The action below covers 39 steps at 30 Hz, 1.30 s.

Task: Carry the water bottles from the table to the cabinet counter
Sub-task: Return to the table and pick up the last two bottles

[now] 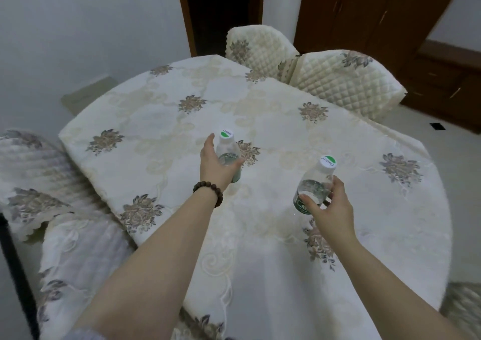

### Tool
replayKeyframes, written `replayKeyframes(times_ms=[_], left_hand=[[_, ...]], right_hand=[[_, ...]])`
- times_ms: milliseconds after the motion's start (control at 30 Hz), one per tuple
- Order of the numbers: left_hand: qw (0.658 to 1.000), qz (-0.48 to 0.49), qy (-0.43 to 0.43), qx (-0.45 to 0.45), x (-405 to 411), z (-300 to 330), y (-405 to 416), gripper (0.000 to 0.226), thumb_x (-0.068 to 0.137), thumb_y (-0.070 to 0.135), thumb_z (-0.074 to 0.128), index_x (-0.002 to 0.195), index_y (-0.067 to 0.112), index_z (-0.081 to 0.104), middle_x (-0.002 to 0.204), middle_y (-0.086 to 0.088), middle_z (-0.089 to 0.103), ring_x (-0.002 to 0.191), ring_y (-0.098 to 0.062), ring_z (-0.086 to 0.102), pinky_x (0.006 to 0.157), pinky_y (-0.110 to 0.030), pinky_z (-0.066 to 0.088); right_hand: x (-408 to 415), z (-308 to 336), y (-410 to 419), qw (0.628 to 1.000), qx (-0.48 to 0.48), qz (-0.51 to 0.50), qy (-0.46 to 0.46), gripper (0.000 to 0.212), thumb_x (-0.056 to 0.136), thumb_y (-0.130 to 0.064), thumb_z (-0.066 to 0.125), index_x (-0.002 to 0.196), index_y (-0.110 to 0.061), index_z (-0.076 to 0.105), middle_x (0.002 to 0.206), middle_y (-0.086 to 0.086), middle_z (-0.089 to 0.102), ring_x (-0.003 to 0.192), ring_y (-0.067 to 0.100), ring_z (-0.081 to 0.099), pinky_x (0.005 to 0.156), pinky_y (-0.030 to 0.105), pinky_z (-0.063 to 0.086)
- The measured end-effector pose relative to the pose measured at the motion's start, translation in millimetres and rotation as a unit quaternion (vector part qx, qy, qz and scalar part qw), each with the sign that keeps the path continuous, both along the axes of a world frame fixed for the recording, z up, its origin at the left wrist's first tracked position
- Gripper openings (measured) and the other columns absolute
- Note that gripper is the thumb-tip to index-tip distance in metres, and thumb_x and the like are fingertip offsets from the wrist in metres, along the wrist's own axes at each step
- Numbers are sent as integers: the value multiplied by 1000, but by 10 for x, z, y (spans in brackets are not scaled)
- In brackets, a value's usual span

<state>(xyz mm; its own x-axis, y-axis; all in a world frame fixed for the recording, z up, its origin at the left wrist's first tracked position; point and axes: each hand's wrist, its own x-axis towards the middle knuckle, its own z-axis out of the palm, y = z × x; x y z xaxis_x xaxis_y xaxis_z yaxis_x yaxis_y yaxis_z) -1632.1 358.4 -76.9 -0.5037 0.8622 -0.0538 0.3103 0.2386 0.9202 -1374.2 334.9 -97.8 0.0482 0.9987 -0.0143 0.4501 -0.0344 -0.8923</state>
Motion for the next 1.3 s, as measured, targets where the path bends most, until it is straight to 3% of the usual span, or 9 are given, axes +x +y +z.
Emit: replayKeyframes(times_ms=[167,300,433,633,800,1000,1133,1300], left_hand=[[999,-35,-15,-11,-87,-119,144,87,72,29,81,142,25,30,126,3,51,116,-15,51,101,-42,45],[997,-69,-29,0,-1,-87,209,72,67,33,83,127,22,45,116,5,59,107,-14,58,94,-38,50],[989,-143,-23,21,355,15,234,71,66,33,83,125,20,47,117,4,59,106,-12,58,89,-29,49],[961,-275,-31,27,1236,76,203,68,66,39,83,122,25,47,112,7,57,103,-11,56,86,-32,51],[924,-379,-52,26,2107,165,-62,68,66,37,83,124,25,47,112,5,58,102,-13,57,85,-31,51],[864,-497,-61,54,3119,409,-534,62,67,32,84,116,29,47,108,4,58,98,-11,58,82,-27,50],[818,-567,-75,57,3804,600,-1002,64,67,33,84,121,24,49,111,4,58,100,-10,57,84,-28,51],[763,-638,-93,45,4597,833,-1700,64,70,31,81,122,28,44,118,5,54,105,-13,54,87,-31,49]], right_hand=[[-48,-37,39,999,-8,-30,-12,70,79,-26,75,137,-26,37,125,-4,56,110,16,55,92,37,49],[-29,-2,7,998,-8,-59,-12,67,80,-24,74,137,-26,37,116,-8,54,102,12,53,87,32,48],[158,77,-95,995,-2,-99,-16,71,81,-25,74,140,-23,35,124,-4,54,105,12,52,85,27,44],[803,195,-523,975,5,-222,-15,73,80,-27,75,140,-24,35,128,-1,55,105,14,55,87,30,49],[1404,307,-1111,940,14,-341,6,73,76,-31,76,137,-24,37,124,-3,58,104,13,60,92,44,52],[2059,586,-1959,886,42,-462,-25,68,76,-35,77,133,-21,42,123,-5,58,109,14,58,88,31,50],[2490,772,-2650,841,56,-536,-54,75,75,-39,76,137,-25,37,122,-5,55,111,16,56,95,38,50],[3026,1020,-3542,786,94,-604,-89,64,75,-36,77,128,-21,44,112,-5,57,105,16,58,92,40,51]])
